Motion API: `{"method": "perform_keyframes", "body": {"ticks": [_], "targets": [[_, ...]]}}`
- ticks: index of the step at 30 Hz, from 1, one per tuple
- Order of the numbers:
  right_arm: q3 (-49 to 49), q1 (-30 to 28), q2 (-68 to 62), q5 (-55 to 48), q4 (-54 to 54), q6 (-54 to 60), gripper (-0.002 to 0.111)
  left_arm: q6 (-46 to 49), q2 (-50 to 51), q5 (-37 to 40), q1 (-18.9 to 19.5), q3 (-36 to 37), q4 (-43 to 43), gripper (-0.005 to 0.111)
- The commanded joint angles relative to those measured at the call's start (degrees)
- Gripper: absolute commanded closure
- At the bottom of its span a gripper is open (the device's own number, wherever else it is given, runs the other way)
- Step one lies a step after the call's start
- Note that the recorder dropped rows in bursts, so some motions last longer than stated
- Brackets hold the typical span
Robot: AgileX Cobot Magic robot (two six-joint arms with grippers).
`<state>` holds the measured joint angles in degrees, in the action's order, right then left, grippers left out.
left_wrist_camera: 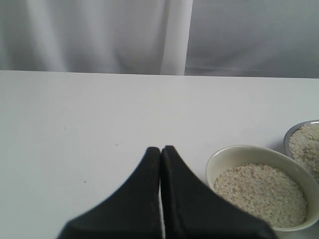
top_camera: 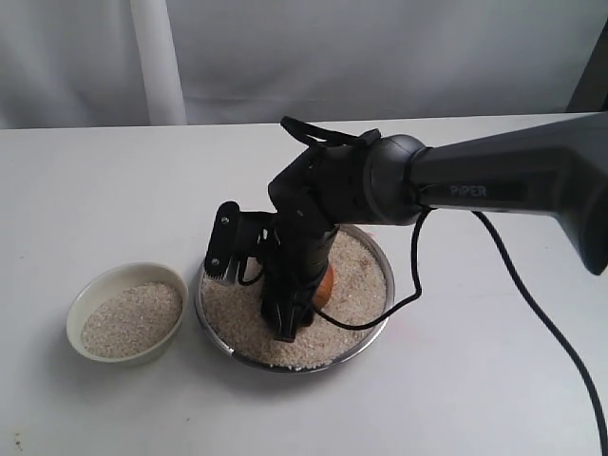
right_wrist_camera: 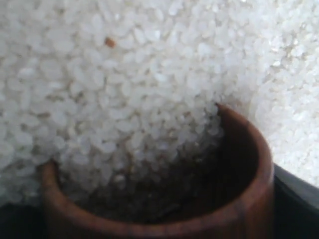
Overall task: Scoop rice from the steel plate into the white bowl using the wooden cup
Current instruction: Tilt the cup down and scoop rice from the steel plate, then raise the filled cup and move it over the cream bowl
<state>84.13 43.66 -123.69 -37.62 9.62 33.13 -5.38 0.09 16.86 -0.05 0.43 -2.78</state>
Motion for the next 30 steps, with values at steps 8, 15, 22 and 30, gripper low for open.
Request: {"method": "perform_keyframes", "body": {"ticks": [8, 15, 22, 30], "targets": [[-7.72, -2.73, 5.39, 14.01, -8.64, -0.11, 0.108, -0.14, -0.09, -0.57, -0.21, -0.43, 0.26, 0.107], [-17.66, -4.42, 9.29, 29.33, -13.48, -0.11, 0.108, -0.14, -0.09, -0.57, -0.21, -0.43, 0.26, 0.107], [-27.09, -4.42, 9.43, 54.68, -18.70, -5.56, 0.108, -0.14, -0.09, -0.57, -0.21, -0.43, 0.26, 0.107], [-28.96, -4.31, 9.43, 61.18, -17.79, -6.72, 0.108, -0.14, -0.09, -0.57, -0.21, -0.43, 0.26, 0.107]]}}
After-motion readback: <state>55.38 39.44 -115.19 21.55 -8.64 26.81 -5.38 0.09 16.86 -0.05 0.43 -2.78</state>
